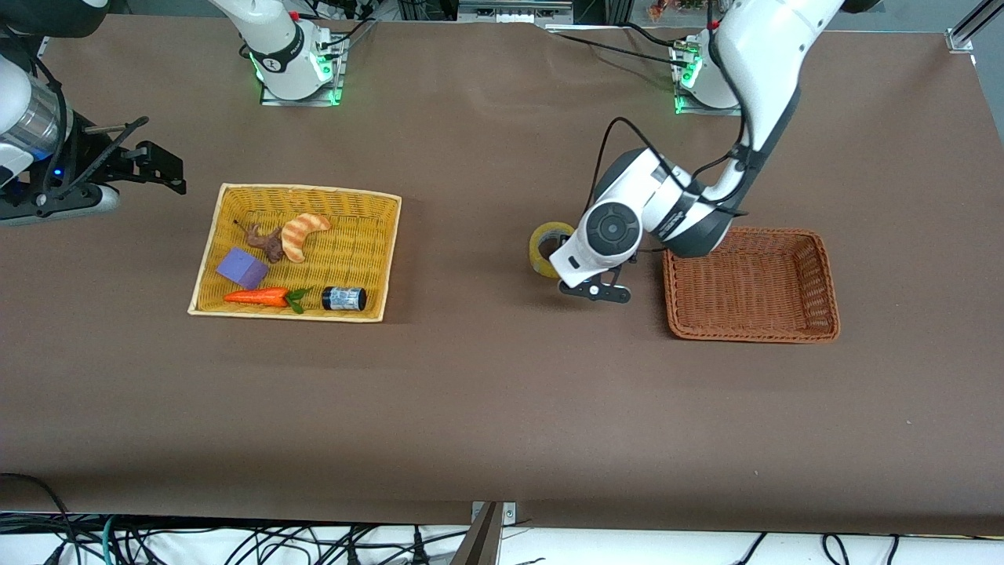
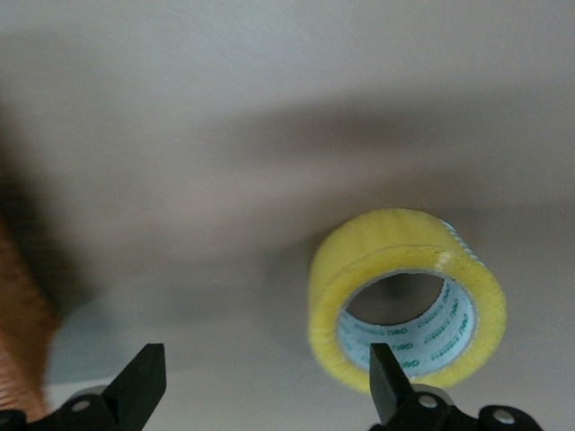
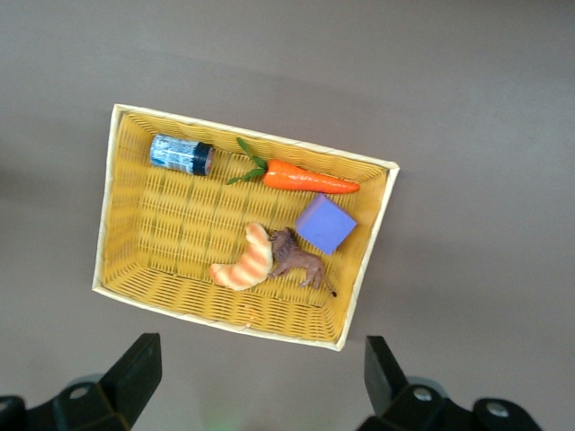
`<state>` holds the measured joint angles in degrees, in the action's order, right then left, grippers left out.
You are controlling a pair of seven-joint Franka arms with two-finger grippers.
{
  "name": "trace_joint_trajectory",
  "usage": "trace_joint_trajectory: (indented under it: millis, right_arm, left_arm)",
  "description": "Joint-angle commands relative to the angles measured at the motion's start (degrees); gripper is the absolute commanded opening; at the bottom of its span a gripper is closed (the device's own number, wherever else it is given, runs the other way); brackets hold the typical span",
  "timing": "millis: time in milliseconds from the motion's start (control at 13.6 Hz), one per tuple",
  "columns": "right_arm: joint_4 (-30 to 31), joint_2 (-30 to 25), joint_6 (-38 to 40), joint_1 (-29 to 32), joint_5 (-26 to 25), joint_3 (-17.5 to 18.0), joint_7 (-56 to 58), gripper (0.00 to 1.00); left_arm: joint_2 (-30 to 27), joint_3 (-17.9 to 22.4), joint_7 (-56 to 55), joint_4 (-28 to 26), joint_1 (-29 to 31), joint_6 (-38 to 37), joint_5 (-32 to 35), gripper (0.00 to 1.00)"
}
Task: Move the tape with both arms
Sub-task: 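Grasp the tape roll with the left gripper and lift it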
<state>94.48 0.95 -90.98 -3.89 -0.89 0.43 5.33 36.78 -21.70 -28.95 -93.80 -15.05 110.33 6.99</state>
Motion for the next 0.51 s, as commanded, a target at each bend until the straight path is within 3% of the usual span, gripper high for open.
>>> trace_joint_trajectory:
  millis: [0,73,147,293,366,440]
  right_arm:
    - [-1.0,0.0,0.6,0.0,-1.2,0.0,-0.1,1.00]
    - [-1.1,0.1,0.7,0.3,-0.7,-0.1,0.1,1.00]
    - [-1.2,0.1,0.6,0.3,-0.8,-0.1,0.6,1.00]
    - [-1.4,0.0,1.2,0.2,-1.4,-0.1,0.7,1.00]
    - [-1.6,0.1,1.5,0.3,-1.3,-0.2,0.8,1.00]
    - [-1.7,0.0,1.5,0.3,-1.3,-0.9,0.9,1.00]
  left_arm:
    - [2.7,0.4,-2.9,1.3,-2.2,0.9,1.6,1.00]
    - [3.6,0.4,-3.2,1.3,-2.2,1.7,3.6,1.00]
    - [4.3,0.3,-3.3,1.3,-2.3,2.2,5.3,0.93]
    - [6.2,0.3,-3.3,1.3,-3.5,4.2,5.5,0.46]
    - [6.4,0.3,-3.3,1.3,-3.8,4.5,5.5,0.27]
    - [6.4,0.4,-3.3,1.3,-3.6,4.5,5.5,0.18]
